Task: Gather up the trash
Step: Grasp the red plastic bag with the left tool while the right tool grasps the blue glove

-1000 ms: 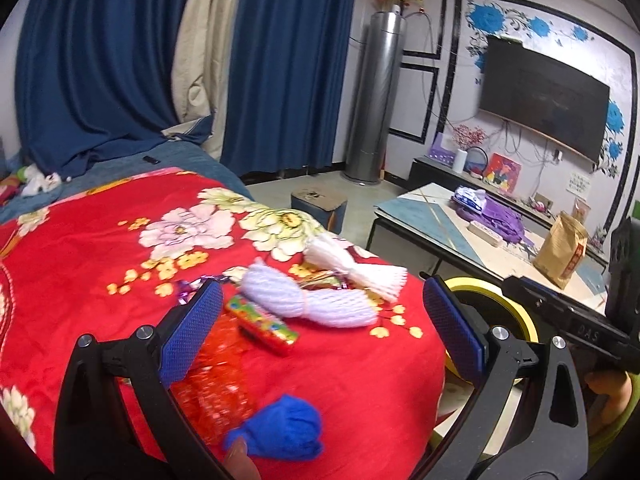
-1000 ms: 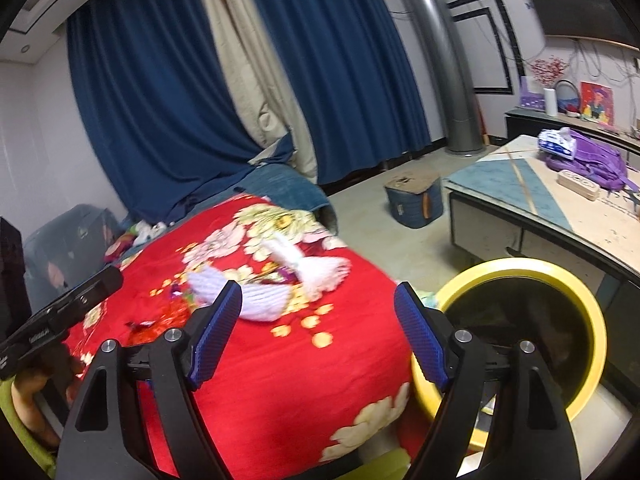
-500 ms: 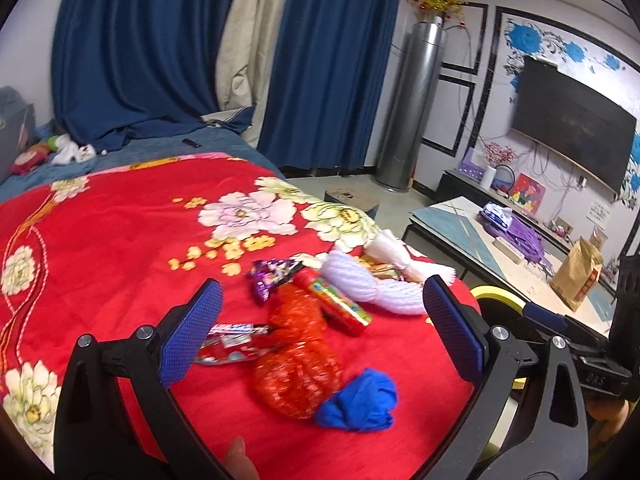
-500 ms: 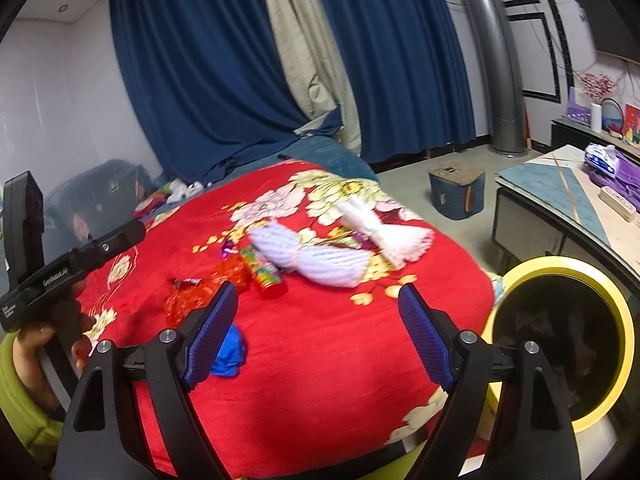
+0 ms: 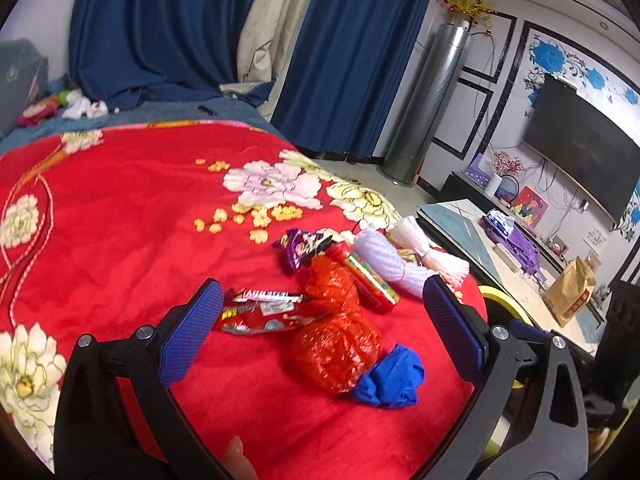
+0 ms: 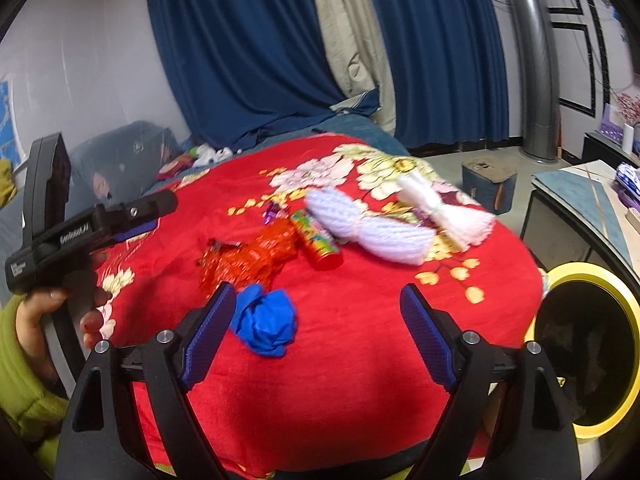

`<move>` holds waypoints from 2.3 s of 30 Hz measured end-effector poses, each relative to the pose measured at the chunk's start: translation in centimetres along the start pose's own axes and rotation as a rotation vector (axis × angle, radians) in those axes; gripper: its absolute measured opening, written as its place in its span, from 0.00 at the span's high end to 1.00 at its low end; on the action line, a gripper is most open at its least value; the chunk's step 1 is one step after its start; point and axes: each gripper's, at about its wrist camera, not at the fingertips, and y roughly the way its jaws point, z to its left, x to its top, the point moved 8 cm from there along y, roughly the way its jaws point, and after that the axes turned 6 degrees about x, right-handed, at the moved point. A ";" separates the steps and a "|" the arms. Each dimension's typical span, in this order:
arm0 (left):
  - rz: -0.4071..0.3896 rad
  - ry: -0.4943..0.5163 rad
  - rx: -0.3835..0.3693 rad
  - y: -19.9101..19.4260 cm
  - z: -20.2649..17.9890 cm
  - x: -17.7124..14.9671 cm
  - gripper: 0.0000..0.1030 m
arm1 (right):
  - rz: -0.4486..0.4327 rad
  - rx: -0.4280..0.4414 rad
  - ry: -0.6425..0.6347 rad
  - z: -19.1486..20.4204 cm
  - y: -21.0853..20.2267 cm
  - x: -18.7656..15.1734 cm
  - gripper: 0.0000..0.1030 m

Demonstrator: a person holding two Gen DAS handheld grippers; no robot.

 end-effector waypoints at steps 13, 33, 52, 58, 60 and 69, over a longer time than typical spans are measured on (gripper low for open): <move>0.142 -0.052 -0.053 2.3 1.4 -2.9 0.11 | 0.172 0.103 -0.022 2.8 5.6 -2.9 0.27; 0.325 -0.124 -0.214 6.3 -1.1 -7.2 0.79 | 0.223 0.111 0.137 -0.5 5.7 -4.7 0.86; 0.205 0.038 -0.265 1.5 -4.9 -5.1 0.92 | 0.141 0.069 0.147 -2.2 2.8 -3.2 0.87; 0.152 0.057 -0.252 0.2 -5.2 -4.0 0.92 | 0.101 0.059 0.135 -2.3 1.6 -2.1 0.87; 0.145 0.059 -0.250 0.0 -5.3 -3.8 0.92 | 0.088 0.055 0.135 -2.3 1.2 -1.8 0.87; 0.075 0.138 -0.248 -1.9 -7.5 -2.9 0.92 | 0.040 0.053 0.126 -2.4 -0.4 -0.7 0.87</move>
